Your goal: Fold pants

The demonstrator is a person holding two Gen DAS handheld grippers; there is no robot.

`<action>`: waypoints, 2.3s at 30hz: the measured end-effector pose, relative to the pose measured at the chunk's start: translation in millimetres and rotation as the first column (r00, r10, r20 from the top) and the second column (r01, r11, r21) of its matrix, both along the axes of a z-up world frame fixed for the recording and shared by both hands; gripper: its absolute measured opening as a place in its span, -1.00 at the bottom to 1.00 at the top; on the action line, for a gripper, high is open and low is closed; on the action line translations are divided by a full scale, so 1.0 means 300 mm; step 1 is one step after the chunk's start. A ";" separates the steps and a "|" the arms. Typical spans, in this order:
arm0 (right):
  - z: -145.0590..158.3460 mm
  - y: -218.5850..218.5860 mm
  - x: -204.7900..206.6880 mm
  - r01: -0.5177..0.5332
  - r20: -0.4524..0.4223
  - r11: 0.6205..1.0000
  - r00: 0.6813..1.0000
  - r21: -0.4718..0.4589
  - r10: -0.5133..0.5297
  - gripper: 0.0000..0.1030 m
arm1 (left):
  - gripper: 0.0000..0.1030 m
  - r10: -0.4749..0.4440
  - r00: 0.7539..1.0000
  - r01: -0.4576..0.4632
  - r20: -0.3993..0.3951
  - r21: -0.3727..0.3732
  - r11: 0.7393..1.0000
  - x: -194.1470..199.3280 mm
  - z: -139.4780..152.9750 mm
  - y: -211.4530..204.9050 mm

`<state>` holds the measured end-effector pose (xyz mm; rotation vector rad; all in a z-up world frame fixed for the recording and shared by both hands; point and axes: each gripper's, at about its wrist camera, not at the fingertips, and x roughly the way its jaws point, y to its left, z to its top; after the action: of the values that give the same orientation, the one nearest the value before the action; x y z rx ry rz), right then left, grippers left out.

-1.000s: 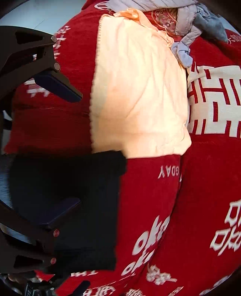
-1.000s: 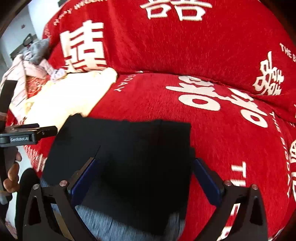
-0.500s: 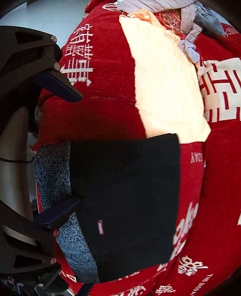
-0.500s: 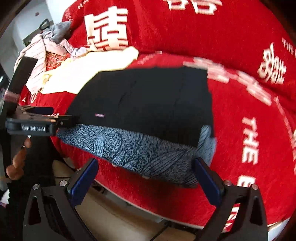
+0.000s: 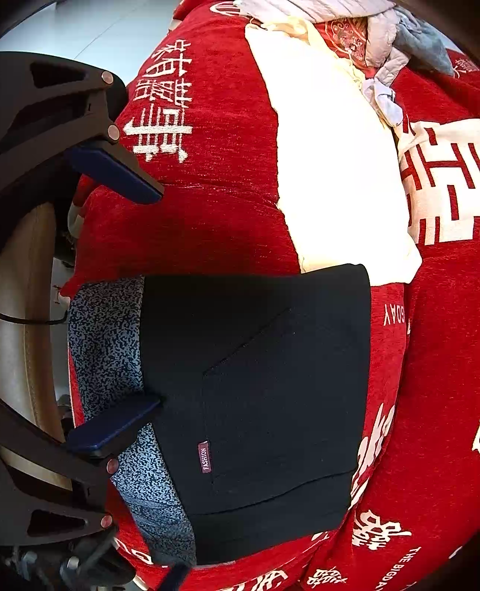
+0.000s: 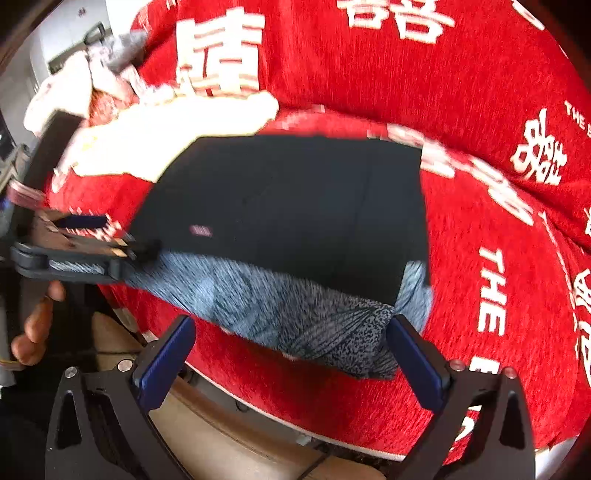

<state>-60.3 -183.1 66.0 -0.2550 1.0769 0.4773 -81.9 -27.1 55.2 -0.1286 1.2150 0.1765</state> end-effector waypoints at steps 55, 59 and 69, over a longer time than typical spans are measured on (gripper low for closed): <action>0.116 0.049 0.041 0.312 0.034 0.935 0.950 -0.171 -0.311 1.00 | 1.00 -0.012 0.992 0.000 0.124 0.097 0.995 -0.039 0.181 -0.128; 0.113 0.057 0.038 0.307 0.036 0.936 0.952 -0.175 -0.305 1.00 | 1.00 -0.020 0.991 0.005 0.134 0.114 0.994 -0.040 0.182 -0.136; 0.110 0.062 0.037 0.308 0.038 0.935 0.951 -0.176 -0.306 1.00 | 1.00 -0.013 0.988 -0.004 0.152 0.115 0.993 -0.046 0.181 -0.145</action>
<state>-49.2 -164.5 99.0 -0.2428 1.1276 0.0970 -95.8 -70.6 109.5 -0.0378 1.0502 0.2284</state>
